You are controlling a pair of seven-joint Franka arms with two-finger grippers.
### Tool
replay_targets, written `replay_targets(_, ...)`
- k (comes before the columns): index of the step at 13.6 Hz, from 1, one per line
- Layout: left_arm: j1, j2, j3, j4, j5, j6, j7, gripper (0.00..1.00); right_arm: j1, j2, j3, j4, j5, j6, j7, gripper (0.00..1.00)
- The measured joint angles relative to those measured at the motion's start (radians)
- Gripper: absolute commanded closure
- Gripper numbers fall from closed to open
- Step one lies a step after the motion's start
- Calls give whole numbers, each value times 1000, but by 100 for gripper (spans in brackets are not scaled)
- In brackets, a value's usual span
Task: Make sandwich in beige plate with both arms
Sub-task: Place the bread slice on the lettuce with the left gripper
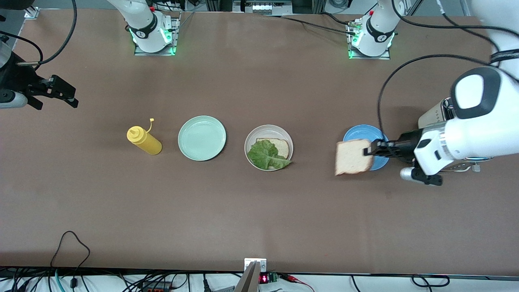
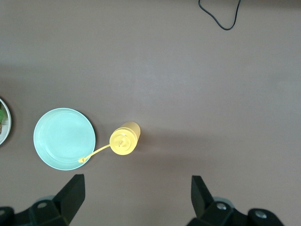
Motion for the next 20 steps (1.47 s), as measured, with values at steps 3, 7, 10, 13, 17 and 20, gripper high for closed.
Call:
replay_targets(3,-93,19,-4,-121,-172,315,-77,98,0,0,-5,1,0,-2,0,0)
replay_targets(7,-244,35,-8,-283,-415,646,-81,97,6,0,-5,2,0,-5,0,0)
replay_targets(10,-295,38,-9,-354,-469,671,-80,97,8,0,-5,3,0,-6,0,0)
replay_targets(13,-312,54,-11,-390,-492,671,-36,98,8,0,-5,3,0,-7,0,0)
replay_targets(17,-318,80,-24,-416,-636,671,180,97,10,0,-5,3,-6,-7,2,0)
replay_targets(20,-324,95,-25,-445,-721,671,330,93,12,0,-5,4,-14,-7,11,0)
